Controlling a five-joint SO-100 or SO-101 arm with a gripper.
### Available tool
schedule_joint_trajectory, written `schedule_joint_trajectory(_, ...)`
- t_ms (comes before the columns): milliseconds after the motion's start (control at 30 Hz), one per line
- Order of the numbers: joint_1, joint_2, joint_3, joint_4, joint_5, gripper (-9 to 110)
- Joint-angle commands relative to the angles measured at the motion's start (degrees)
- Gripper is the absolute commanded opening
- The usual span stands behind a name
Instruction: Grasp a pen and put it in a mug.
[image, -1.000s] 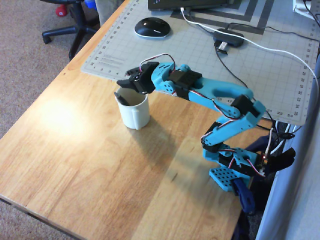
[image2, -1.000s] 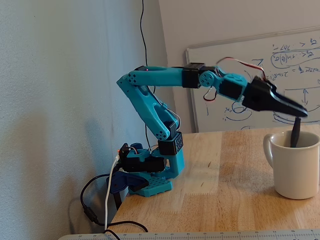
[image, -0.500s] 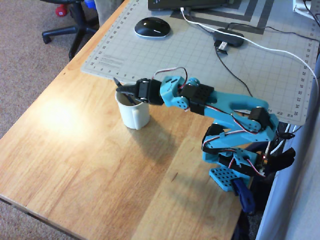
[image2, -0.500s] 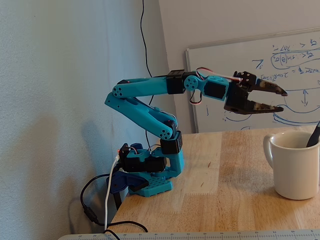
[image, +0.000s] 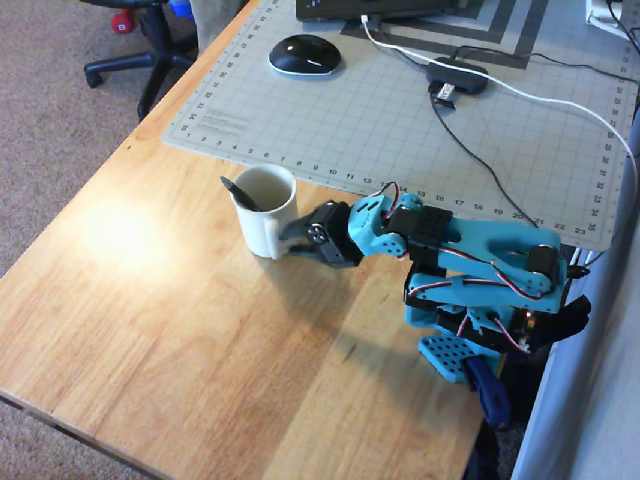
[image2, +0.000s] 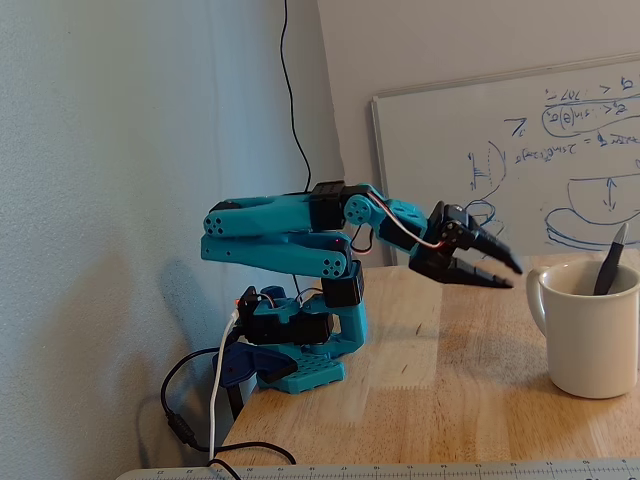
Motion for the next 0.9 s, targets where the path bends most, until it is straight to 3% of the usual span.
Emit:
schedule_joint_trajectory(0, -0.53, 7.91, -0.53, 13.18, 0.97, 7)
schedule_joint_trajectory(333, -0.53, 18.98, 0.35, 36.12, 0.97, 7)
schedule_joint_trajectory(867, 0.09, 22.59, 6.42, 36.39, 0.09, 7)
